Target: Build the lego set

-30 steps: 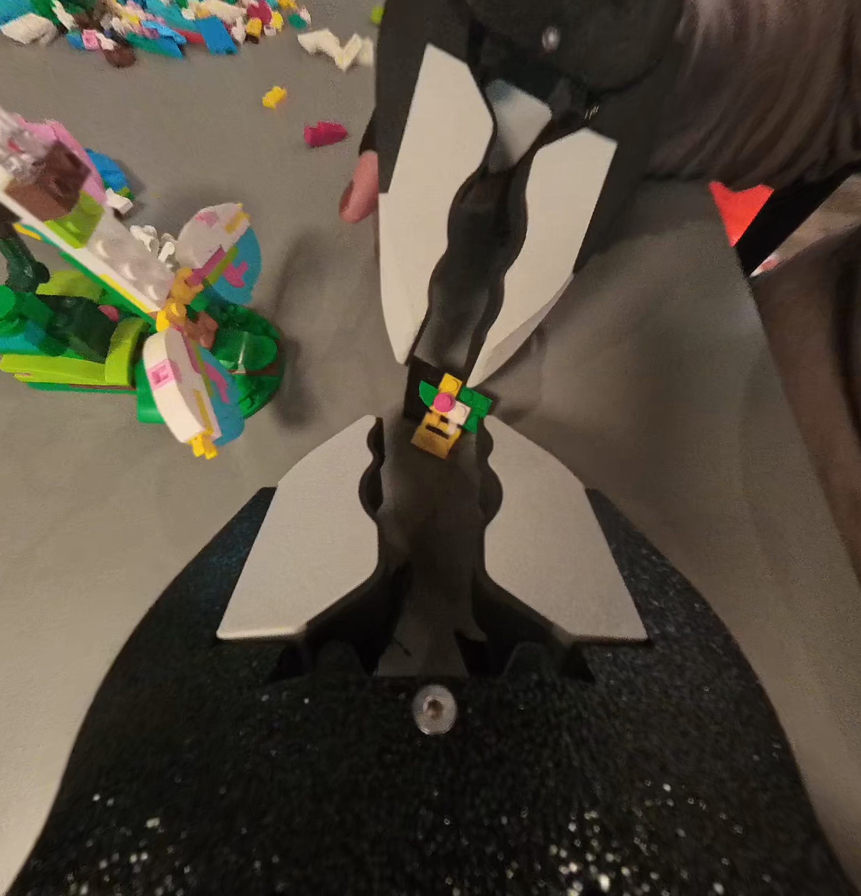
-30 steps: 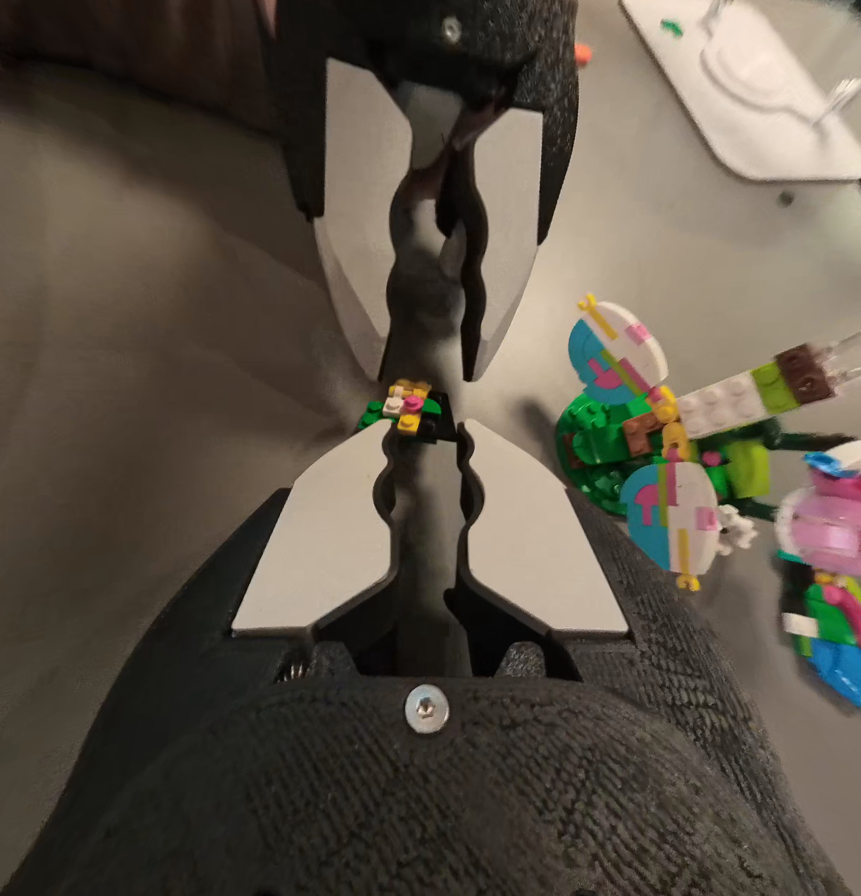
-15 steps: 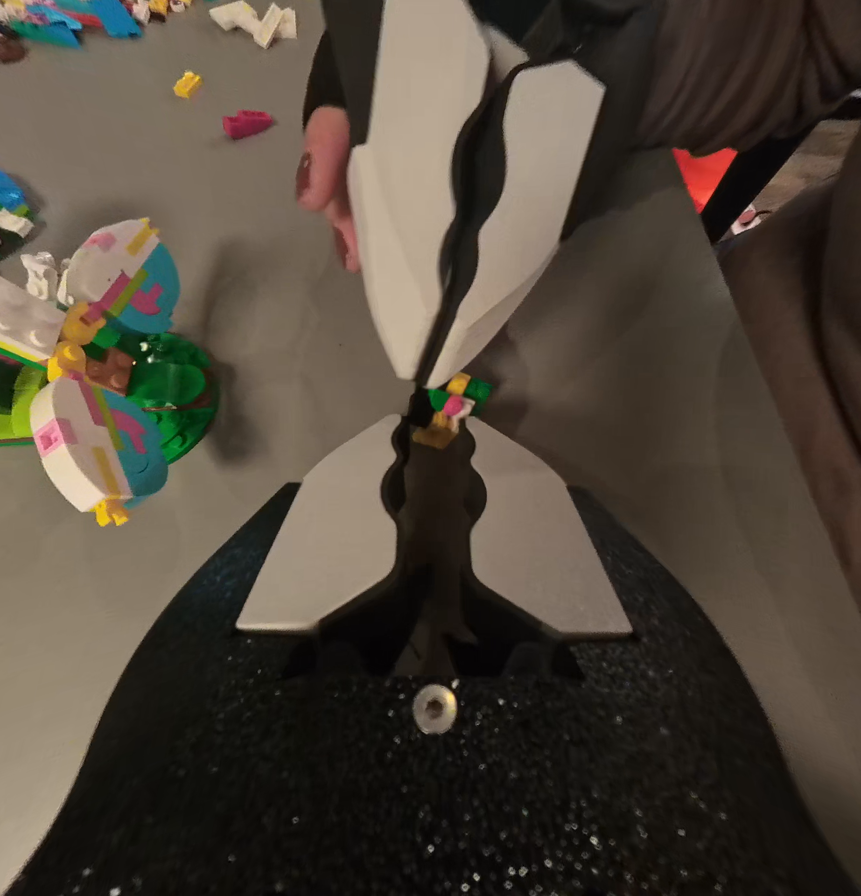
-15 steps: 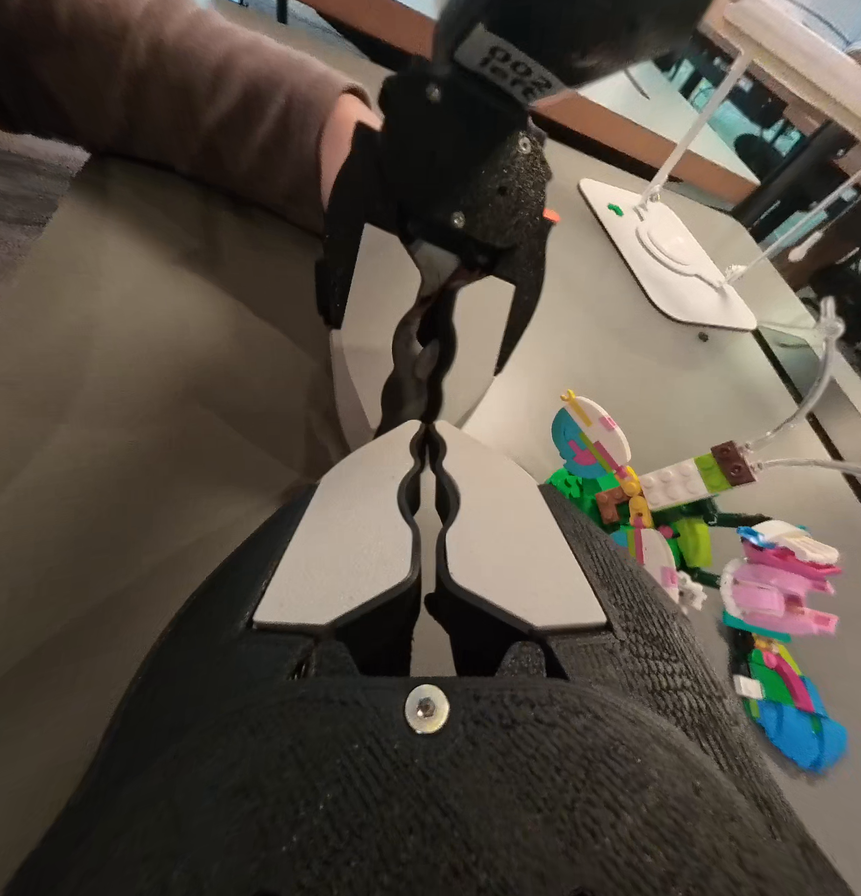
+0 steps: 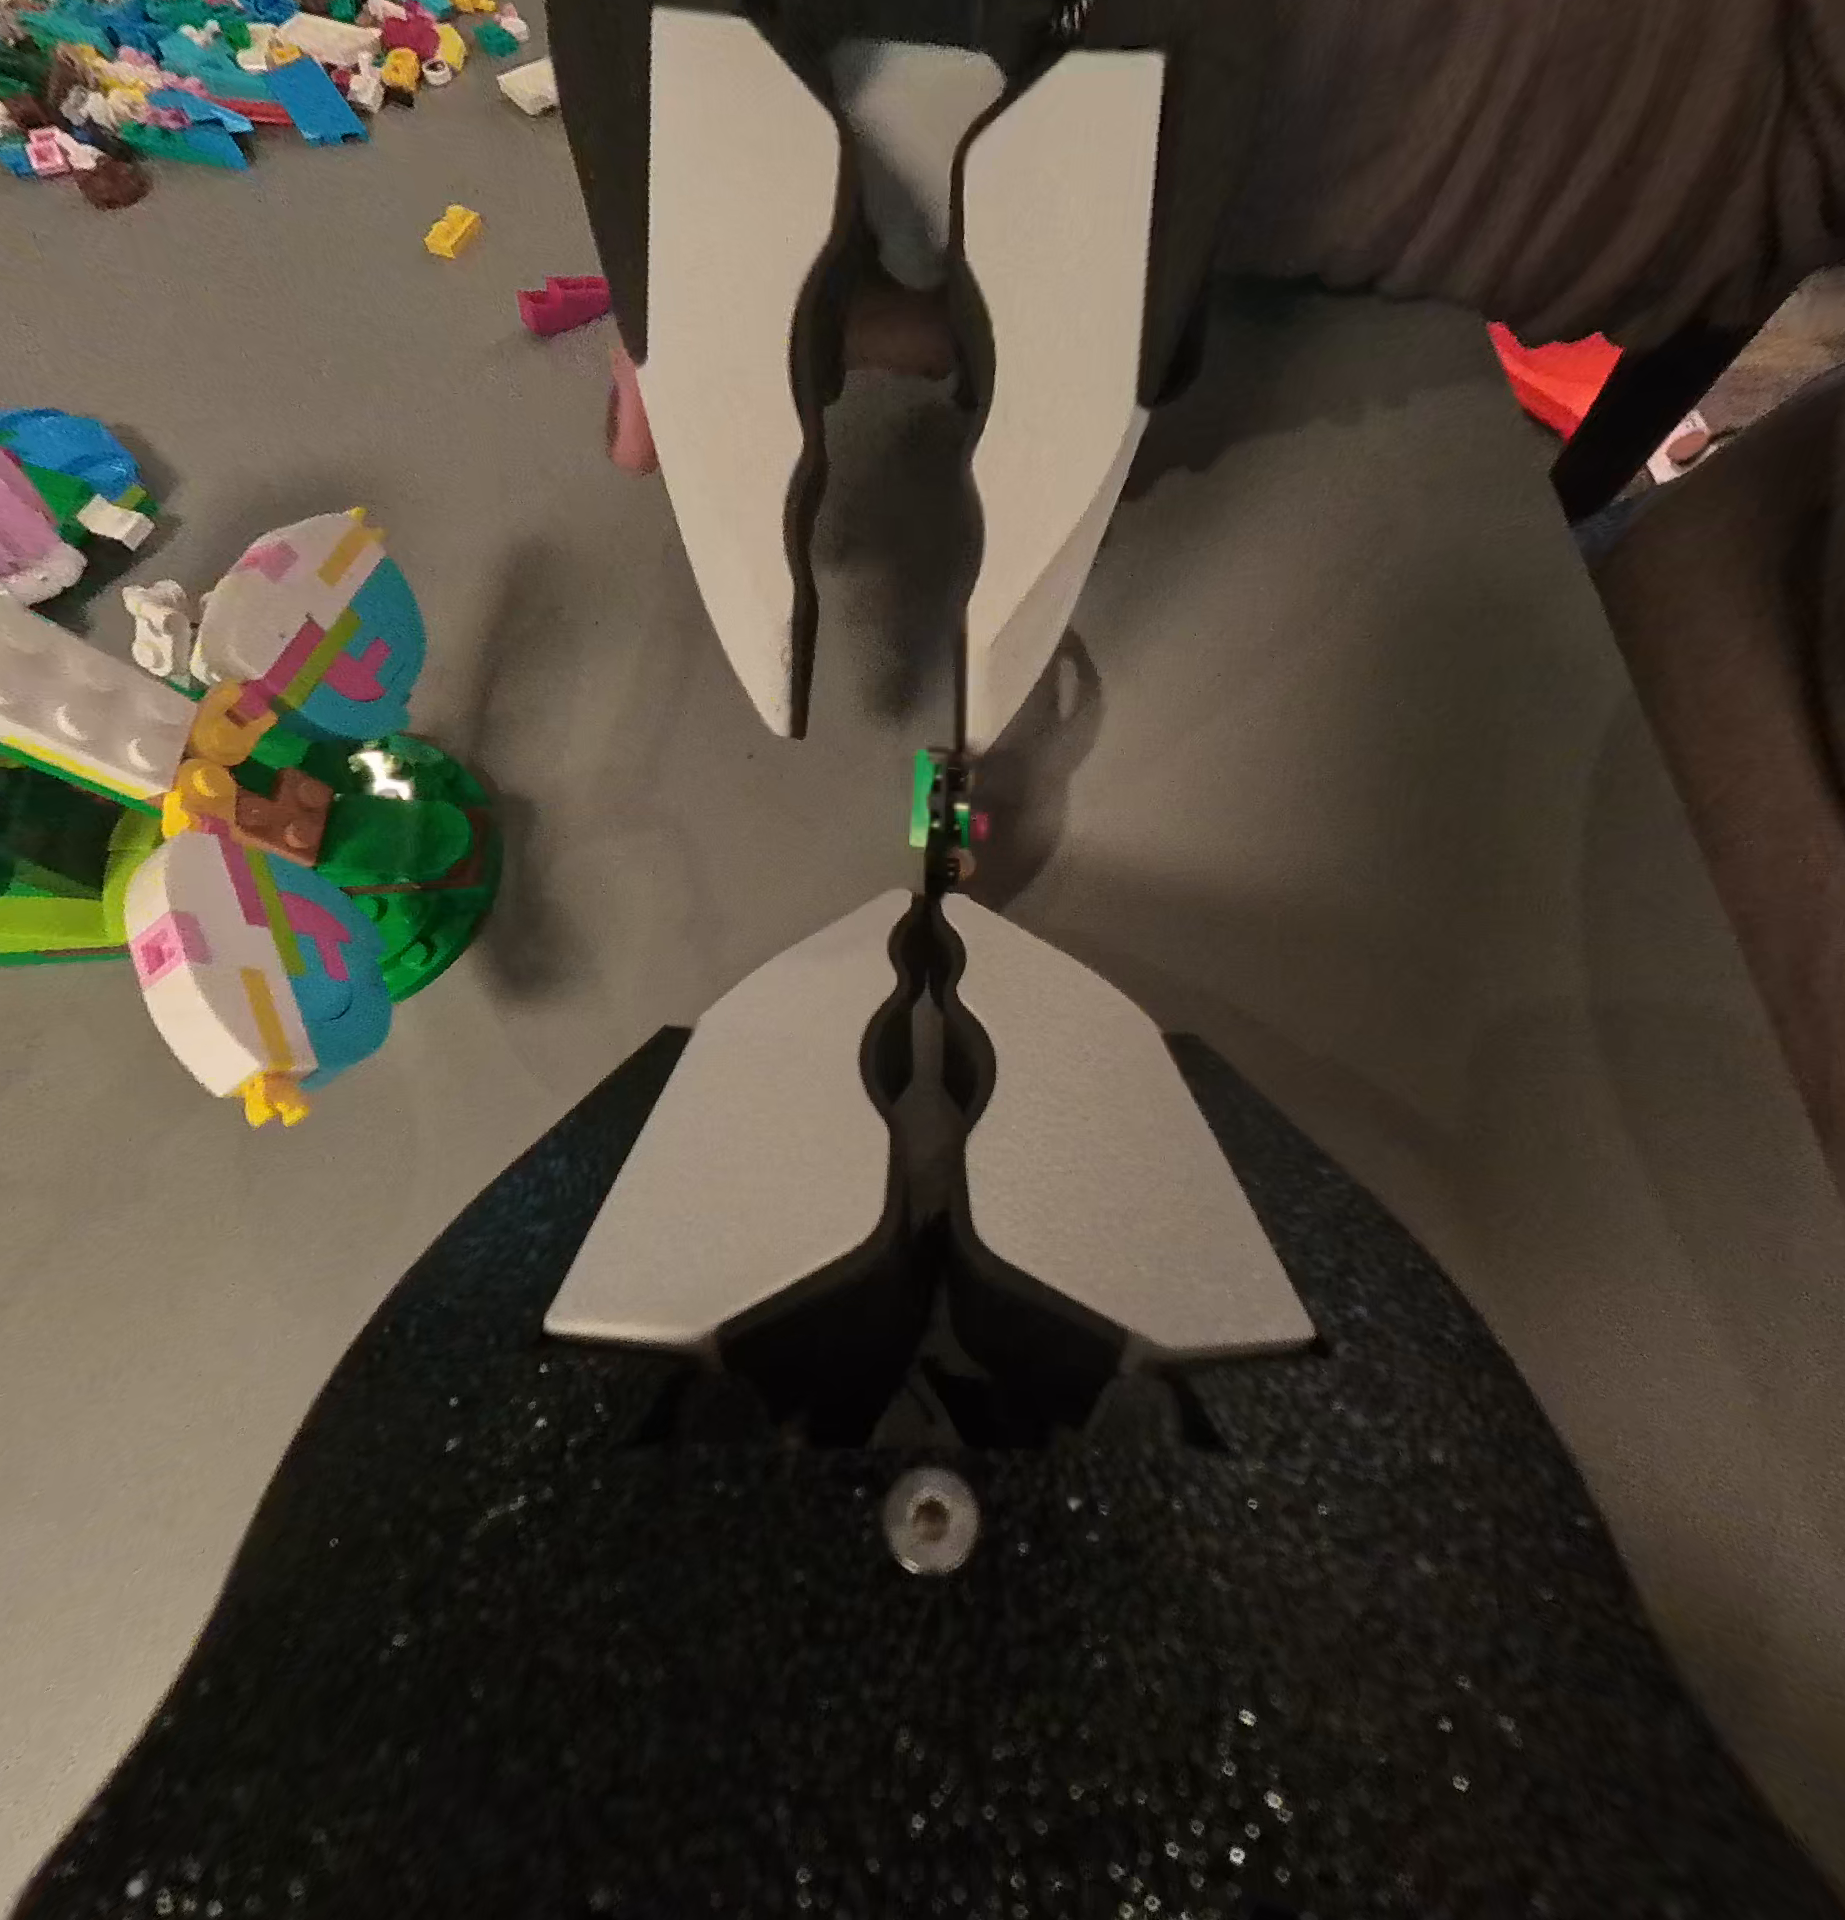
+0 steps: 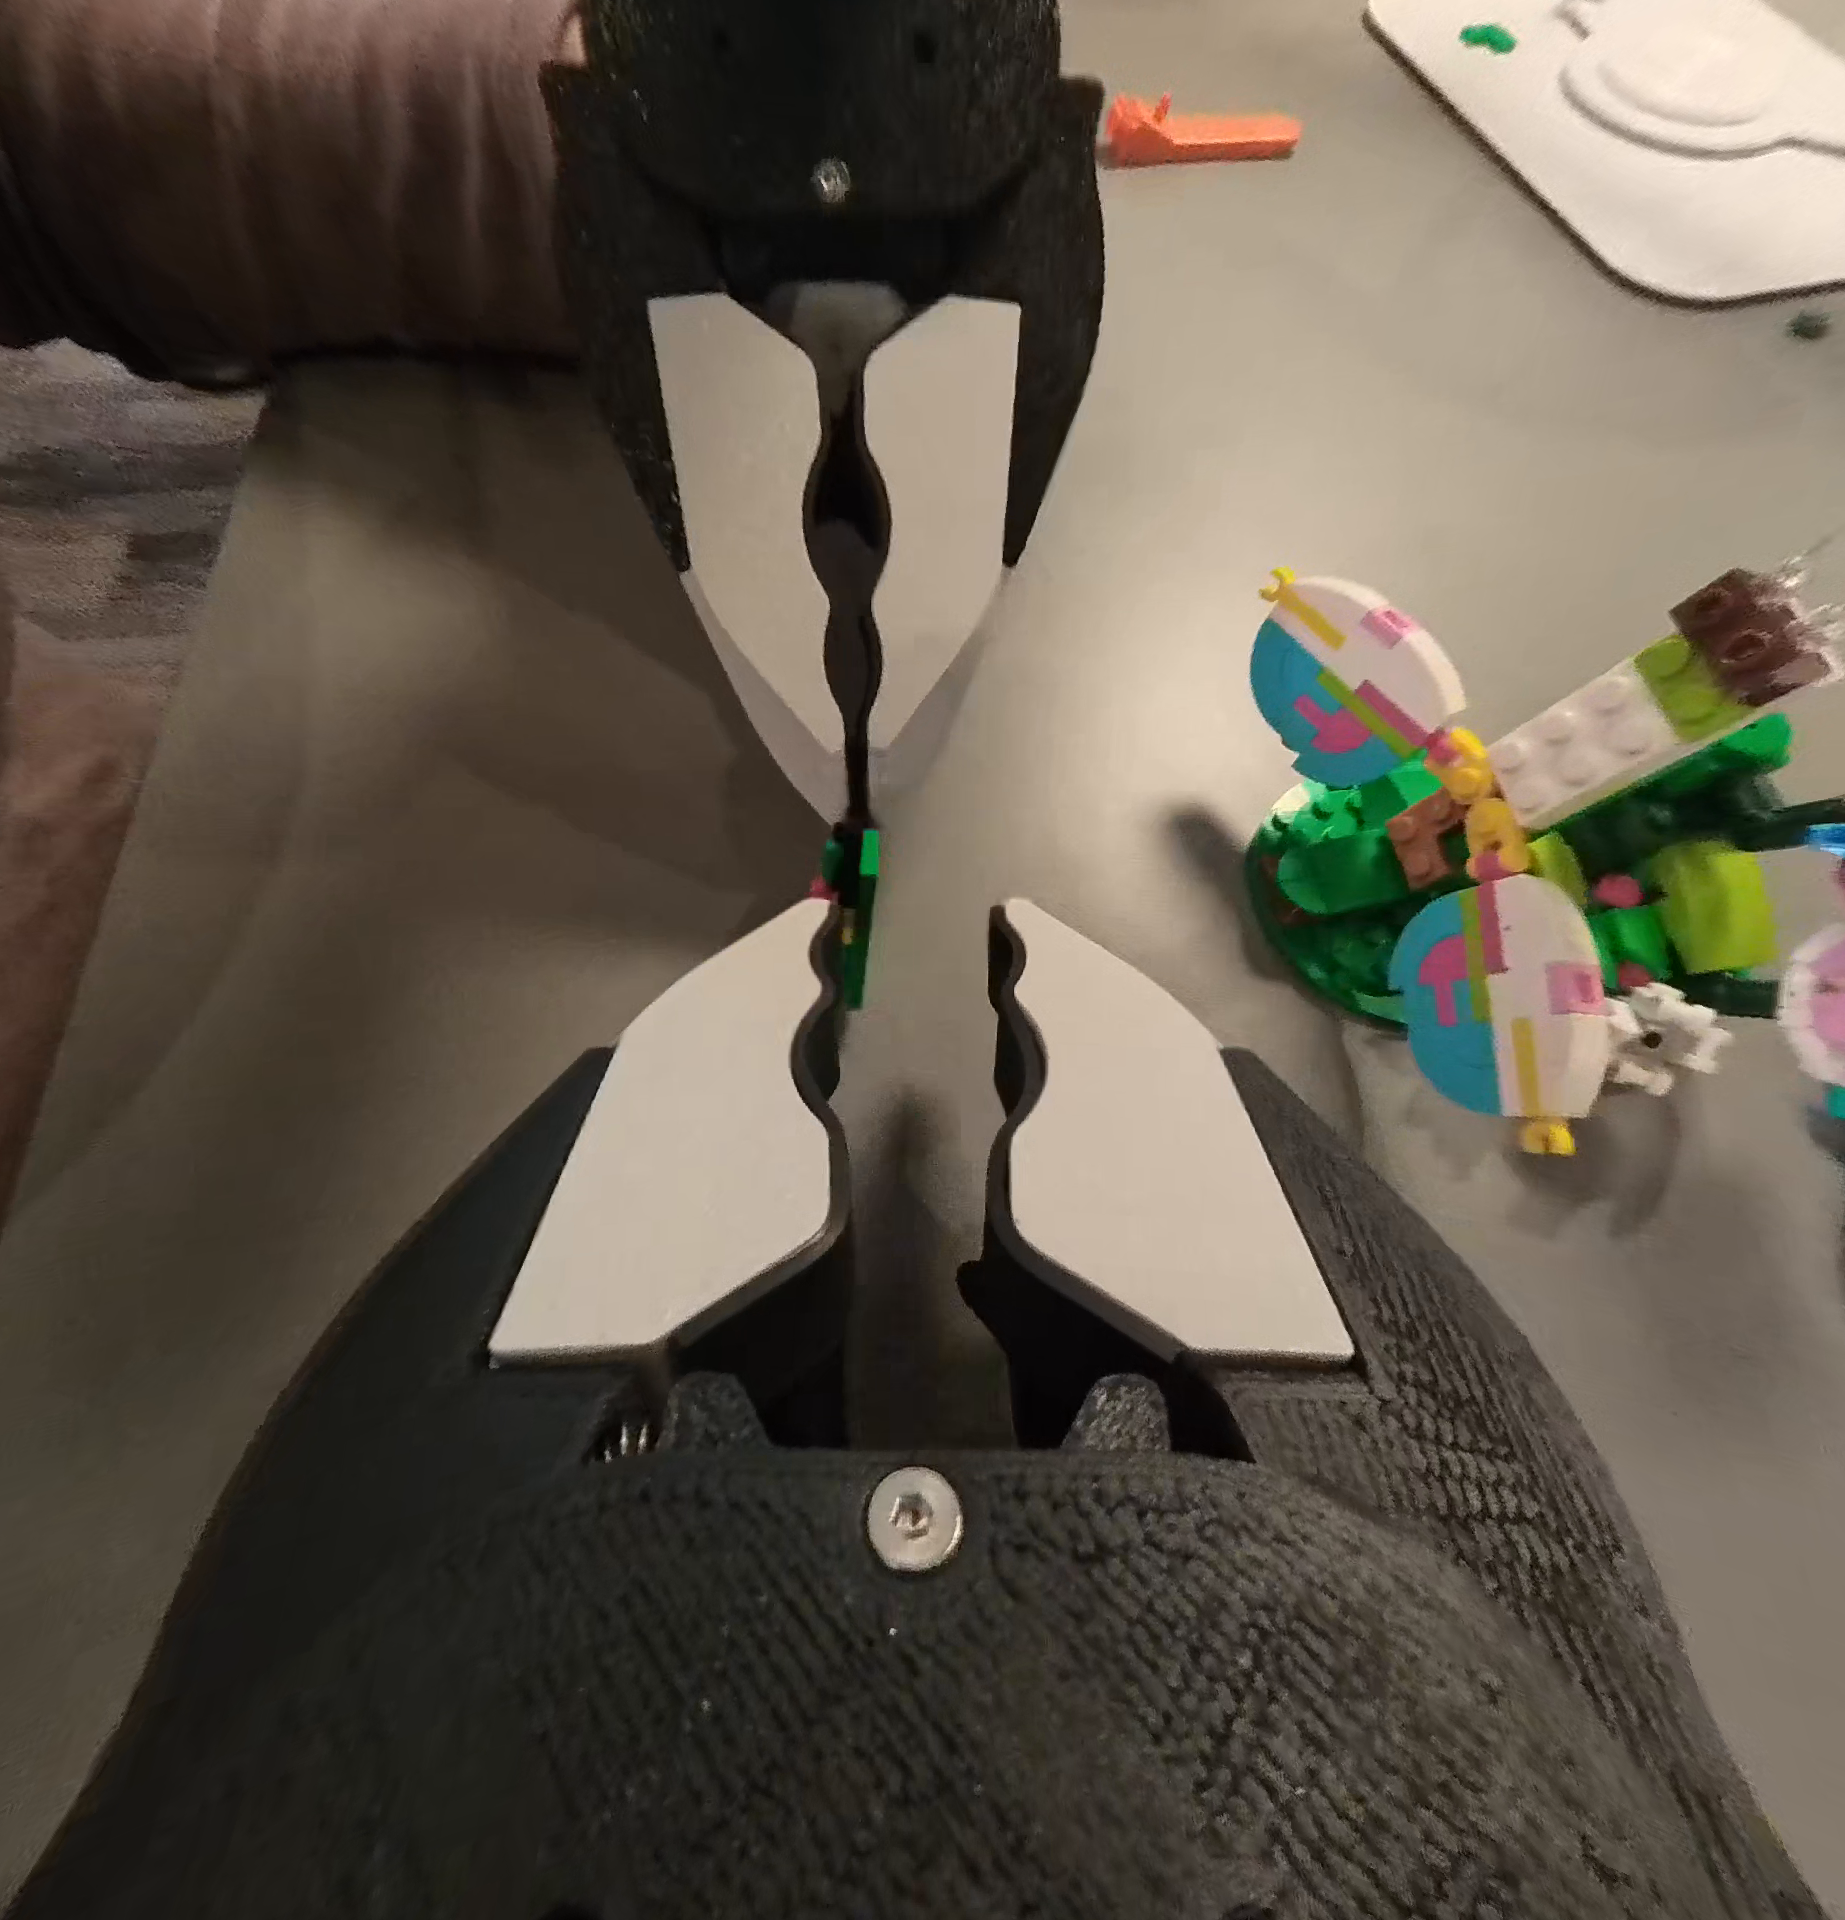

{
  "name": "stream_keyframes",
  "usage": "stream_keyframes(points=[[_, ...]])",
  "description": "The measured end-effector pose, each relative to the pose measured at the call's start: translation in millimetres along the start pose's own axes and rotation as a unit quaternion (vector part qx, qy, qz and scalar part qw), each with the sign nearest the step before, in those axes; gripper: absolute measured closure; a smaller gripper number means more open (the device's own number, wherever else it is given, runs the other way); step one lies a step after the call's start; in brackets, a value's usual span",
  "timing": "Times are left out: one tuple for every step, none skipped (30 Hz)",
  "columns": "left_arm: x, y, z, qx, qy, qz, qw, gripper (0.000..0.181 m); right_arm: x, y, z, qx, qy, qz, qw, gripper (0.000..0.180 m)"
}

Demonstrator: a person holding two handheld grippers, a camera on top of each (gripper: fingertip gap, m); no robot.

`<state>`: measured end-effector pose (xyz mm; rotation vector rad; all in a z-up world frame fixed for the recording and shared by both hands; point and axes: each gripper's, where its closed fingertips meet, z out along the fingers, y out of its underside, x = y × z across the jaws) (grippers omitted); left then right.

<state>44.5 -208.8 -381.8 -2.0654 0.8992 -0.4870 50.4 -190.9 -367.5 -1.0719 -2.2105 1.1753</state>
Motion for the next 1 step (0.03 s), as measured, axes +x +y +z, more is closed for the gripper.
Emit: stream_keyframes(points=[[-1.3,0.9,-0.4,0.002,0.000,-0.004,1.000,0.181,-0.4,1.4,1.0,-0.006,-0.005,0.005,1.000,0.155]])
